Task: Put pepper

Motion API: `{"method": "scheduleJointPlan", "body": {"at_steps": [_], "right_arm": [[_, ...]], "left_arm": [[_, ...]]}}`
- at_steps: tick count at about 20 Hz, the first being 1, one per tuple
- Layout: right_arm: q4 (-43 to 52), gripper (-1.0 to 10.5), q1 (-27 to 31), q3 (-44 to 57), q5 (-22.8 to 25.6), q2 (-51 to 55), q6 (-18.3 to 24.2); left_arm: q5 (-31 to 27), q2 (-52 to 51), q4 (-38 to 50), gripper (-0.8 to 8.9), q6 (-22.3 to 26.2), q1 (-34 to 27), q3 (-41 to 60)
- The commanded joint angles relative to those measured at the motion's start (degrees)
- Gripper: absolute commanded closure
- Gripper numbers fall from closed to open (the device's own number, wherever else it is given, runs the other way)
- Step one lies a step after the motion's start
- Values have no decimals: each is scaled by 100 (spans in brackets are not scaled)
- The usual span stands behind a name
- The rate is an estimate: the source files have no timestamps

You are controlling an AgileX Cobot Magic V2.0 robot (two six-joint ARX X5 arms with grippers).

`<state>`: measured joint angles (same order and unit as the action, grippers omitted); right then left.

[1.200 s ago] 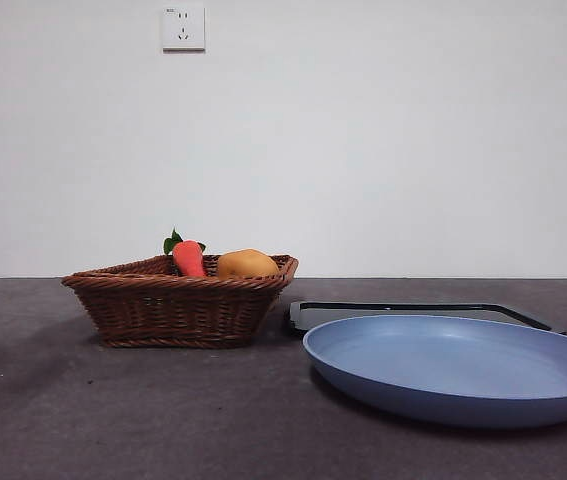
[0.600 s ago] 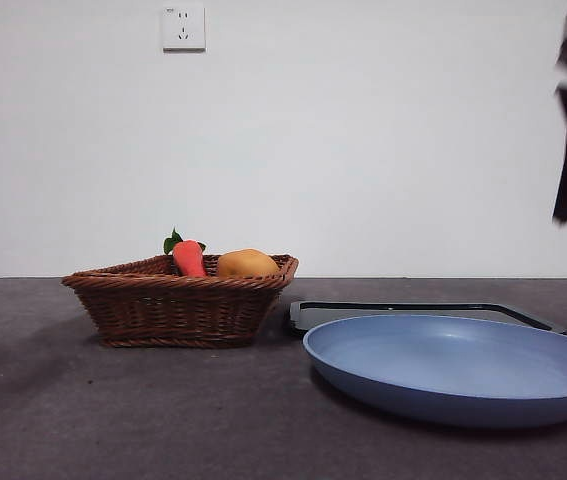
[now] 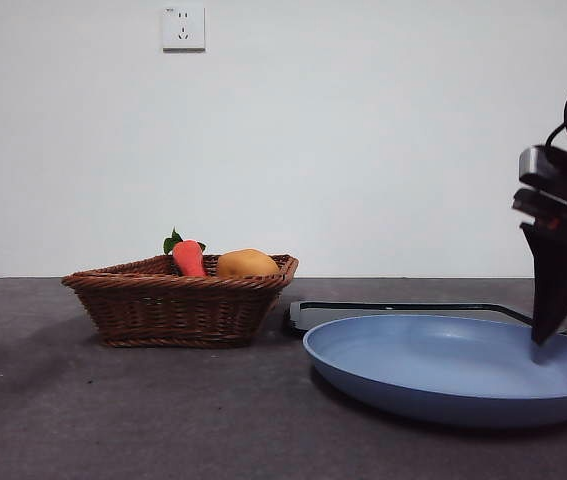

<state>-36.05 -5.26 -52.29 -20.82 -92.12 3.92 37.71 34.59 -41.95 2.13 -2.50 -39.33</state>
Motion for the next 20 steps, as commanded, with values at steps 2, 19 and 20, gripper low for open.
{"method": "scheduleJointPlan", "body": {"at_steps": [2,19,20], "right_arm": [[79,789,-20,-83,-11,-243,70],[-780,941,105,-221,-9,1716,-214],[-887,941,151,-238,-7,1945,-214]], "left_arm": [[22,7,85,465,46,-9,-90],[-1156,1932,815,465,-83,1169,-1145],[-1331,2319,855,465,-55,1355,-1412]]}}
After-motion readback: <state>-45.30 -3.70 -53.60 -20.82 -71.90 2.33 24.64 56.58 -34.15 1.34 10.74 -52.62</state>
